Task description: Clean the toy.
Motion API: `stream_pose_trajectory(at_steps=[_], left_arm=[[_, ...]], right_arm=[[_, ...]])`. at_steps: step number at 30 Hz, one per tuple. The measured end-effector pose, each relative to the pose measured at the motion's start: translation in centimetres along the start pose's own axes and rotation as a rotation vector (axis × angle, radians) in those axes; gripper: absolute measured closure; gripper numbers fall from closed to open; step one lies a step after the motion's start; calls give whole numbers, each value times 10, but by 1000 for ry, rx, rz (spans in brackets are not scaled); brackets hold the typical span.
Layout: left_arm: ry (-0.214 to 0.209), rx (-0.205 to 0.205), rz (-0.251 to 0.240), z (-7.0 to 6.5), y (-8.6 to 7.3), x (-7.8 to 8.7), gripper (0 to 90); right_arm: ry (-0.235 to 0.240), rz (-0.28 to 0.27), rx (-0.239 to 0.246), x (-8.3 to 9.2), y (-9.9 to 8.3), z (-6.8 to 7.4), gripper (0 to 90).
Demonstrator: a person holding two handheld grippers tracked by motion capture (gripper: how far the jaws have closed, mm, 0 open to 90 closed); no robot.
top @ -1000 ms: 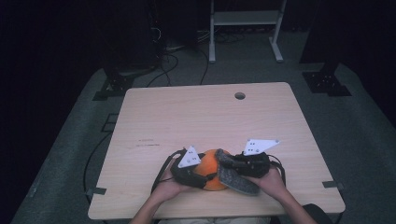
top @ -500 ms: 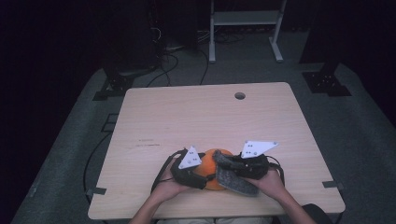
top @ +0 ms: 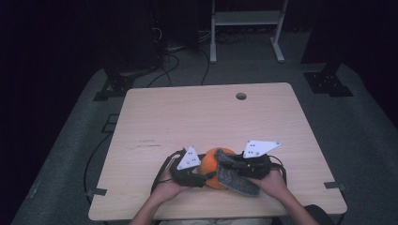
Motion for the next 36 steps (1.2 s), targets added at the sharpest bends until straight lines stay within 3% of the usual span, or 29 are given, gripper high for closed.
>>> stream_pose_trajectory(at_steps=[3,6,8,10,15,18,20,22,23,24,25,28,29,31,33,35,36], left_arm=[[-30,37,-28,2,2,2,280],[-39,150,18,12,-4,-5,117],[-82,205,39,12,-10,-10,126],[-42,146,10,10,-7,-8,257],[73,-57,-55,-2,17,3,340],[49,-36,-49,-1,13,3,297],[18,36,-38,4,7,2,198],[6,126,-10,12,1,1,130],[-27,176,-3,13,-3,-1,124],[-37,188,-5,13,-3,-3,173],[-21,167,-16,12,-3,-3,222],[18,28,-33,4,4,-2,346],[31,-23,-34,-1,7,-2,356],[35,-68,-32,-5,8,1,364],[14,-30,-49,-3,9,2,348],[-15,68,-67,2,9,0,257],[-19,122,-50,6,8,-3,200]], right_arm=[[-16,11,-22,5,-7,-9,766],[-18,17,-21,7,-9,-8,765],[-13,15,-17,6,-6,-6,765],[-23,-3,13,5,2,-3,763],[-23,-67,46,11,17,4,764],[-11,-52,-1,12,7,-4,768],[-42,5,11,9,-5,-10,769],[-37,0,-21,10,-9,-14,768],[-40,-2,-25,11,-8,-14,768],[-44,-8,-18,13,-6,-14,768],[-39,-18,-18,13,-3,-12,768],[-6,-74,9,15,13,-2,767],[-3,-85,21,15,16,0,765],[-8,-70,42,14,16,3,765],[-20,-47,43,16,10,-1,767],[-44,-30,48,20,6,-6,768],[-55,-21,48,20,3,-7,768]])
Point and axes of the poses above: each handheld gripper's, and its own axes: x roughly backward along the jaws, y roughly out of its top, z roughly to its left, the point moved 10 cm from there along -x, roughly forward along the jaws, and after that the axes turned 5 degrees about x, right-handed, at the moved point
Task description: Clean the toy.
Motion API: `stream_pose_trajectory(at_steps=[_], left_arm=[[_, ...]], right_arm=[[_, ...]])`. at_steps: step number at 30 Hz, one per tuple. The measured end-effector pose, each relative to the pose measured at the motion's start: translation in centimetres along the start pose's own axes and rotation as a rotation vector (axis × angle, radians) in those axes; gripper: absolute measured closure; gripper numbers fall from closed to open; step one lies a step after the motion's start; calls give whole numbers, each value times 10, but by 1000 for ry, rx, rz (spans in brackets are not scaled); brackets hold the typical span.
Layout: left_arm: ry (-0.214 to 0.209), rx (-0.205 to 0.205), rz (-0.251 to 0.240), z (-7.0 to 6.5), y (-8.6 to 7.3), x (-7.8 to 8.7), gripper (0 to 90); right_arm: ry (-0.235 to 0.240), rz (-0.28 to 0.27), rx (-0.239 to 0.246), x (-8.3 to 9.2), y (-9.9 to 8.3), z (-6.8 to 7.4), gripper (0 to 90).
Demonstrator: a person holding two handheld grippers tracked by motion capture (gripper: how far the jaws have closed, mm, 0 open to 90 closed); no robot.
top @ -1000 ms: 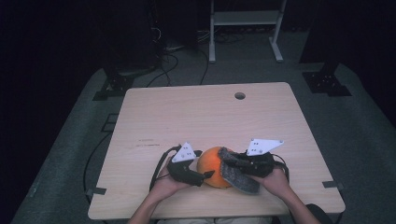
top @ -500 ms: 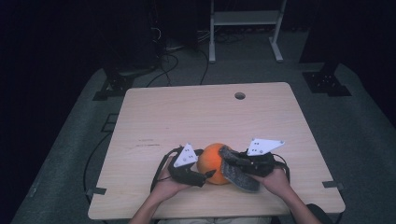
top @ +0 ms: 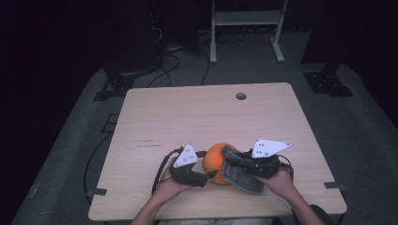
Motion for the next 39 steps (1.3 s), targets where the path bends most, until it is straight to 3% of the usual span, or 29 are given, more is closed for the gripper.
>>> stream_pose_trajectory(at_steps=[2,3,4,6,7,9,11,13,15,16,17,19,20,22,24,25,28,29,31,33,34,35,37,39], left_arm=[[-15,56,30,3,-3,-6,109],[-48,67,18,-1,-4,-7,134],[-41,53,5,-3,-3,-7,218],[-10,-35,-9,-9,1,-6,316],[20,-109,-13,-14,3,-4,345],[62,-197,-7,-17,3,-1,379],[85,-230,-19,-15,5,3,399],[105,-253,-16,-13,6,6,399],[103,-243,-20,-12,7,7,367],[88,-223,-22,-13,7,6,305],[56,-175,-19,-14,7,3,255],[38,-107,-30,-13,9,0,189],[39,-113,-36,-13,9,0,212],[67,-210,-33,-17,6,0,312],[74,-256,-25,-20,4,1,353],[72,-275,-17,-20,3,1,361],[56,-272,-14,-20,1,2,356],[44,-246,-12,-20,1,1,336],[5,-163,-3,-21,4,1,236],[-15,-69,-4,-20,8,0,165],[-9,-77,-2,-19,8,0,169],[-1,-110,-5,-19,7,0,206],[18,-150,-3,-19,4,2,268],[19,-160,1,-18,2,3,301]], right_arm=[[9,-8,-16,1,-1,0,768],[10,-10,-12,1,1,2,768],[18,-20,4,1,6,6,768],[44,-40,19,-1,14,15,767],[52,-44,30,-2,17,18,767],[55,-39,60,-5,20,26,767],[41,-29,68,-4,19,24,768],[15,-29,44,0,16,13,768],[-19,-16,23,4,9,1,768],[-21,-13,11,5,6,-1,768],[-16,-15,7,5,6,-1,768],[2,-19,26,3,10,7,768],[29,-30,42,0,15,15,768],[53,-25,80,-6,21,28,768],[46,-11,108,-7,23,31,769],[40,-16,100,-6,23,28,770],[-15,-16,63,2,18,10,769],[-35,-7,50,4,14,3,769],[-44,6,31,6,8,-4,769],[-24,1,29,4,8,1,769],[12,-14,36,1,12,9,769],[37,-24,52,-1,16,17,768],[43,-13,86,-5,20,26,769],[32,-7,84,-5,18,23,770]])
Point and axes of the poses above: each handheld gripper's, and its own axes: x roughly backward along the jaws, y roughly out of its top, z roughly to its left, the point moved 10 cm from there along -x, roughly forward along the jaws, and after that the axes turned 5 degrees about x, right-handed, at the moved point
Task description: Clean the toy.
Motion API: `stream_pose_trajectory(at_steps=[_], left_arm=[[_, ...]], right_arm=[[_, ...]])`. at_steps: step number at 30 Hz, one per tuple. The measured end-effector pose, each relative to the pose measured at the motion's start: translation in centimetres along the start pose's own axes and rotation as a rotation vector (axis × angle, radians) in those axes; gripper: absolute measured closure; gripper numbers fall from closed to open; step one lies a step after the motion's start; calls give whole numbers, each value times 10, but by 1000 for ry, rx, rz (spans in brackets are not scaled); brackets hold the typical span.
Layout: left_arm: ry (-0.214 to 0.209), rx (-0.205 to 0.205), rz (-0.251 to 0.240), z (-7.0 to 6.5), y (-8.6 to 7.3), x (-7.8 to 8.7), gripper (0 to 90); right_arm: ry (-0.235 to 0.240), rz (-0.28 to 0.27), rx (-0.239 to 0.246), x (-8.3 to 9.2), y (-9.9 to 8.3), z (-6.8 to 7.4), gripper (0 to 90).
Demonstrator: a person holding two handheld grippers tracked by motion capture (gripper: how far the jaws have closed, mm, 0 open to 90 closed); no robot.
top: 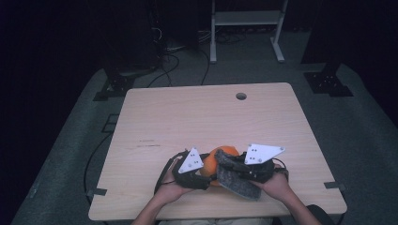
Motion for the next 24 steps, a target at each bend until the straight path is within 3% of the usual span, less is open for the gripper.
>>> stream_pose_trajectory(at_steps=[2,3,5,6,7,10,11,13,15,16,18,21,24], left_arm=[[-13,22,-3,2,0,1,296],[-20,33,-4,2,0,1,263],[-44,85,-7,1,3,-1,202],[-39,89,-8,1,4,-3,201],[-34,80,-6,0,4,-3,212],[-10,-25,-2,-5,1,-2,294],[-8,-40,5,-4,-1,0,311],[-12,-25,4,-2,-3,2,327],[-19,12,12,2,-4,3,308],[-46,63,8,3,-2,2,270],[-70,126,5,2,2,0,174],[-37,103,12,5,0,1,234],[-22,86,17,10,-6,5,307]], right_arm=[[-22,2,-20,2,-4,-9,770],[-59,26,-26,5,-11,-17,770],[-71,28,-42,6,-15,-22,770],[-67,26,-48,7,-15,-21,770],[-55,18,-46,6,-12,-18,770],[13,-22,-35,1,-1,-2,769],[19,-20,-26,-1,0,1,769],[18,-18,-33,-1,-2,-2,769],[-17,4,-35,0,-7,-10,769],[-46,23,-30,2,-12,-15,769],[-49,18,-63,3,-16,-19,769],[-3,-18,-52,-1,-7,-6,768],[-9,-4,-29,-5,-6,-5,768]])
Point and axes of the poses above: each handheld gripper's, and its own axes: x roughly backward along the jaws, y roughly out of its top, z roughly to its left, the point moved 10 cm from there along -x, roughly forward along the jaws, and after that the axes turned 5 degrees about x, right-handed, at the moved point
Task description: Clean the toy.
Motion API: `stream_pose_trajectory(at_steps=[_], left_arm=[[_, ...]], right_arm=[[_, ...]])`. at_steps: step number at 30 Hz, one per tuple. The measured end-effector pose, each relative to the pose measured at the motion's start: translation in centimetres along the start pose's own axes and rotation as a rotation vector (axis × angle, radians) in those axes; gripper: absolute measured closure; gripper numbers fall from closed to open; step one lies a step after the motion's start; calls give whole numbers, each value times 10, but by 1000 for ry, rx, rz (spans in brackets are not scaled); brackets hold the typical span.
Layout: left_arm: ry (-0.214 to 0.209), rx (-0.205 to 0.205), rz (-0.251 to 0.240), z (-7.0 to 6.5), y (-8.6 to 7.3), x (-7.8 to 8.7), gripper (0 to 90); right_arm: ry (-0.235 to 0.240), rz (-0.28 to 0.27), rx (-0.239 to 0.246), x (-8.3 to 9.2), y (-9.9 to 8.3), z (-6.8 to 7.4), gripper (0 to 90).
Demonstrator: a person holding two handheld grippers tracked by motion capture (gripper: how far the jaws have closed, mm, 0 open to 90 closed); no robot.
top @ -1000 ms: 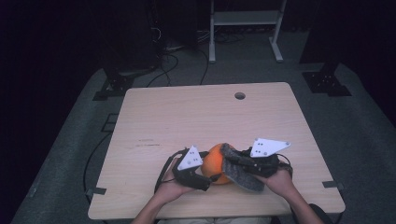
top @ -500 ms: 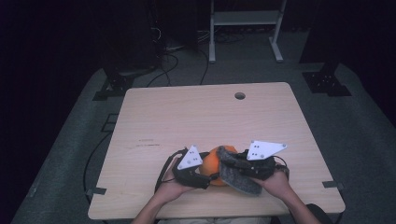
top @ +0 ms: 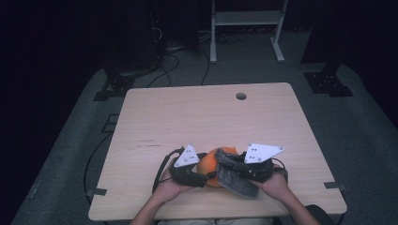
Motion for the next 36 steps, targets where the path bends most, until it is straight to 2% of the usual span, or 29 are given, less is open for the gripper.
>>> stream_pose_trajectory(at_steps=[2,4,5,7,8,9,10,12,14,15,17,18,19,20,22,25,28,29,30,34,35,36], left_arm=[[1,9,6,5,-3,2,309],[-10,45,8,9,-3,2,268],[-12,75,7,10,0,2,220],[-20,91,3,8,5,2,150],[-25,81,4,6,6,1,145],[-11,51,22,4,4,1,169],[9,12,22,5,2,2,215],[14,10,24,9,-1,5,268],[52,8,31,17,-3,7,282],[54,22,25,20,-3,10,281],[15,56,22,20,-1,11,228],[-12,65,33,16,-1,9,191],[-22,65,33,14,-1,7,181],[-20,55,39,13,-2,6,182],[-7,15,35,12,-4,7,261],[-2,-19,36,13,-7,10,335],[-3,-35,32,12,-7,10,344],[-6,-41,31,10,-7,9,345],[-8,-51,30,9,-6,9,344],[-41,-97,37,-1,-4,9,291],[-50,-74,39,-1,-3,9,253],[-63,-30,39,1,-1,10,195]], right_arm=[[-22,20,-25,1,-7,-10,769],[-56,45,-49,1,-17,-20,768],[-61,45,-57,1,-18,-21,769],[-73,42,-59,-1,-15,-18,769],[-52,29,-65,-3,-12,-13,770],[-26,18,-64,-5,-9,-7,769],[-27,27,-43,-7,-8,-4,769],[-31,50,-23,-8,-11,-4,770],[-18,70,-46,-6,-16,-8,770],[-10,86,-49,-6,-19,-8,769],[-1,90,-51,-7,-21,-4,769],[-1,92,-40,-9,-20,-1,769],[8,91,-29,-10,-17,3,769],[25,83,-25,-12,-14,7,768],[30,79,-5,-14,-11,11,768],[24,62,-40,-10,-15,1,768],[-44,99,-49,-4,-27,-17,767],[-49,101,-71,-2,-30,-20,766],[-43,91,-89,0,-30,-21,766],[-17,31,-66,0,-13,-10,765],[-14,43,-52,-2,-12,-8,765],[-15,56,-39,-4,-13,-7,766]])
Point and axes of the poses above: each handheld gripper's, and its own axes: x roughly backward along the jaws, y roughly out of its top, z roughly to its left, the point moved 10 cm from there along -x, roughly forward along the jaws, and after that the axes turned 5 degrees about x, right-handed, at the moved point
